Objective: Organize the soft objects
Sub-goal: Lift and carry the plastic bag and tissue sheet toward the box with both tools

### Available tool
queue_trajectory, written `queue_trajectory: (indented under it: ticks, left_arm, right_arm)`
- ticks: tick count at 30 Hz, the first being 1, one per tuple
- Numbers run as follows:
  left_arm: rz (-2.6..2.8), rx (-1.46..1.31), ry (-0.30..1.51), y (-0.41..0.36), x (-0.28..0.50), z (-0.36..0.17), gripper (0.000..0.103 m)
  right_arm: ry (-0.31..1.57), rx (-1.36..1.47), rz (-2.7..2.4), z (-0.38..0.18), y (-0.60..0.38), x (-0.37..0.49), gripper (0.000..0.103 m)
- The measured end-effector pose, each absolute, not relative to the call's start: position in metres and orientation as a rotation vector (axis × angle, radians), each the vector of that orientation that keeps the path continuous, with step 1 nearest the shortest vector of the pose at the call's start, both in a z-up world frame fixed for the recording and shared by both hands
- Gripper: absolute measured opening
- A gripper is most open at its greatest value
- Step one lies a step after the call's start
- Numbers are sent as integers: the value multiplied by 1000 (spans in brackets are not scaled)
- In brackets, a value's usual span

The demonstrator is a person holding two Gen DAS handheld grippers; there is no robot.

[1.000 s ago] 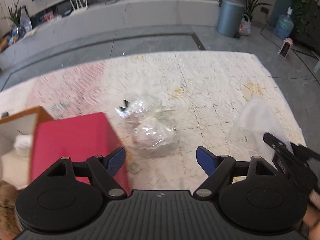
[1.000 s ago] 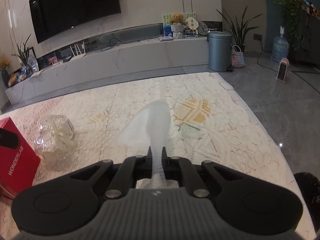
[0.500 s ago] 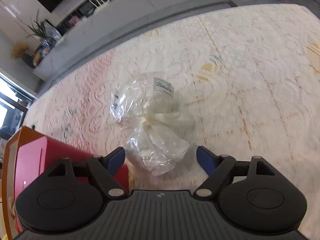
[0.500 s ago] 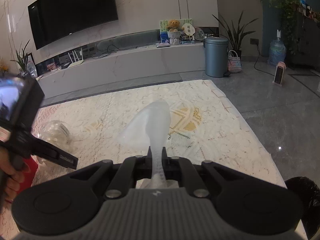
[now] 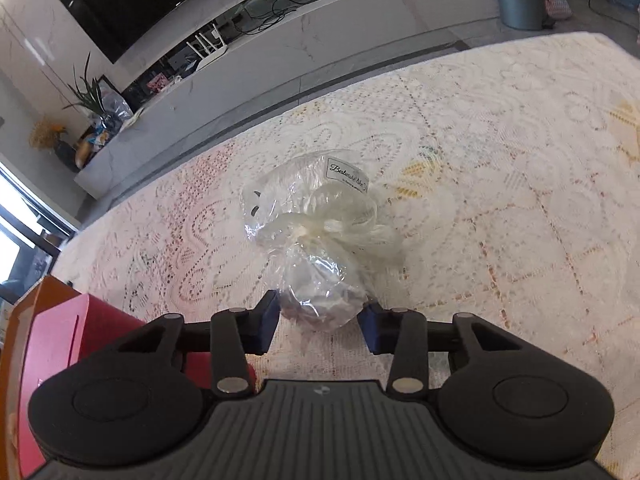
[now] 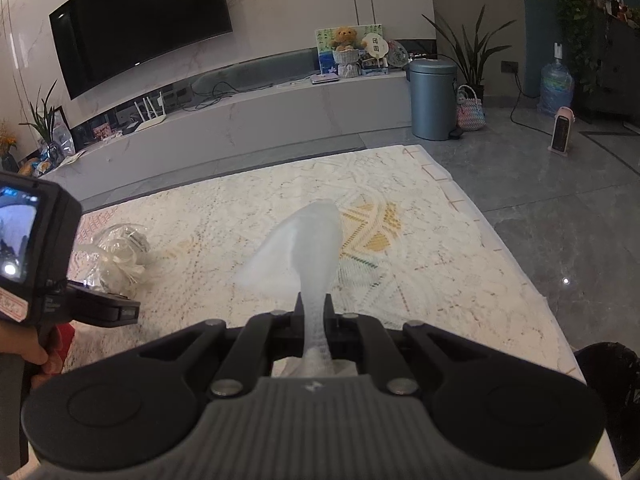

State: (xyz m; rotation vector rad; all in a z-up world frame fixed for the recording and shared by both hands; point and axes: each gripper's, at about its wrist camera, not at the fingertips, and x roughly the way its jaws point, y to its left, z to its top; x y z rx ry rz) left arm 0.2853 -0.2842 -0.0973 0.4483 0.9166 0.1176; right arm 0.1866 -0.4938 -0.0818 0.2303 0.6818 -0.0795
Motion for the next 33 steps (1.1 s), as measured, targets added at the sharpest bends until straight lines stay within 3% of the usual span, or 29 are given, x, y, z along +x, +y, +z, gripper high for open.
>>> queue_trajectory:
  ticks: [10,20,33]
  left_arm:
    - [80,421,863,-274,272,-81,42]
    - [-141,332,704,-259,236,-30,42]
    - [-255,69,707,-152,171,31,42]
  right_arm:
    - [700,236,-73,-89,-493,190,1]
    - [692,226,-45,-89,-485,193,1]
    - [647,322,68,-74,-479,191,1]
